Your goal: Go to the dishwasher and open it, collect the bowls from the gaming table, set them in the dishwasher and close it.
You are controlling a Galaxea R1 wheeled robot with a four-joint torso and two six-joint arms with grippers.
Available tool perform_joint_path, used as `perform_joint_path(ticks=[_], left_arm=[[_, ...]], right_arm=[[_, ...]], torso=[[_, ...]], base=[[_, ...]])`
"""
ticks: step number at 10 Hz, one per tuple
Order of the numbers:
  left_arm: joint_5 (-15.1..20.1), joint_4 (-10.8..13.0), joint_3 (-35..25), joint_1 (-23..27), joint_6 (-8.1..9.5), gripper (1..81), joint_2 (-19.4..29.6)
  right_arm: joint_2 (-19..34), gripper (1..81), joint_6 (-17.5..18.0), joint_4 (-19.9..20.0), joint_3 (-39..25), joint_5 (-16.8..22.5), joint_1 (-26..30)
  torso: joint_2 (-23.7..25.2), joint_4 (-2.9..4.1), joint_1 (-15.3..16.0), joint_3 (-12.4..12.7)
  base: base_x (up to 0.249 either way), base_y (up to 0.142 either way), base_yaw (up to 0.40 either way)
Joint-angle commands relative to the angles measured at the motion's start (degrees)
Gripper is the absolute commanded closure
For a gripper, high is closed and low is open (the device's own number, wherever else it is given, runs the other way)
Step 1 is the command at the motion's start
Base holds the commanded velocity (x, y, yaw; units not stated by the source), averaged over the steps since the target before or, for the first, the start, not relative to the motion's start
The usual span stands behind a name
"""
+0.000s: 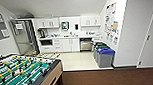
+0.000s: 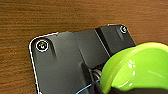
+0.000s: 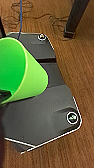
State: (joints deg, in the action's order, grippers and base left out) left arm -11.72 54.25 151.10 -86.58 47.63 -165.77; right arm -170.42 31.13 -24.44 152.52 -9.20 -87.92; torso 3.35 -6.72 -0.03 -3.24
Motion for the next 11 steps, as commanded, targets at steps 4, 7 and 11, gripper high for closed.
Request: perform_joint_path(ticks=[4,7,11], left_arm=[[1.6,-0.3,0.2,2.7,0.01,81.1,0.8],[1.6,-0.1,0.2,2.7,-0.08,81.1,0.7],[1.6,0.1,0.2,2.7,-0.08,81.1,0.5]], right_arm=[[0.3,81.1,-0.1,-0.3,-0.1,1.9,2.9],[0.3,81.1,-0.1,-0.3,-0.1,1.9,2.9],[0.3,81.1,-0.1,-0.1,0.1,1.9,3.0]], torso=[[0.0,0.0,0.0,0.0],[0.0,0.0,0.1,0.0],[0.0,0.0,0.0,0.0]], base=[[0.164,-0.016,0.0],[0.165,0.0,0.0],[0.176,0.0,0.0]])
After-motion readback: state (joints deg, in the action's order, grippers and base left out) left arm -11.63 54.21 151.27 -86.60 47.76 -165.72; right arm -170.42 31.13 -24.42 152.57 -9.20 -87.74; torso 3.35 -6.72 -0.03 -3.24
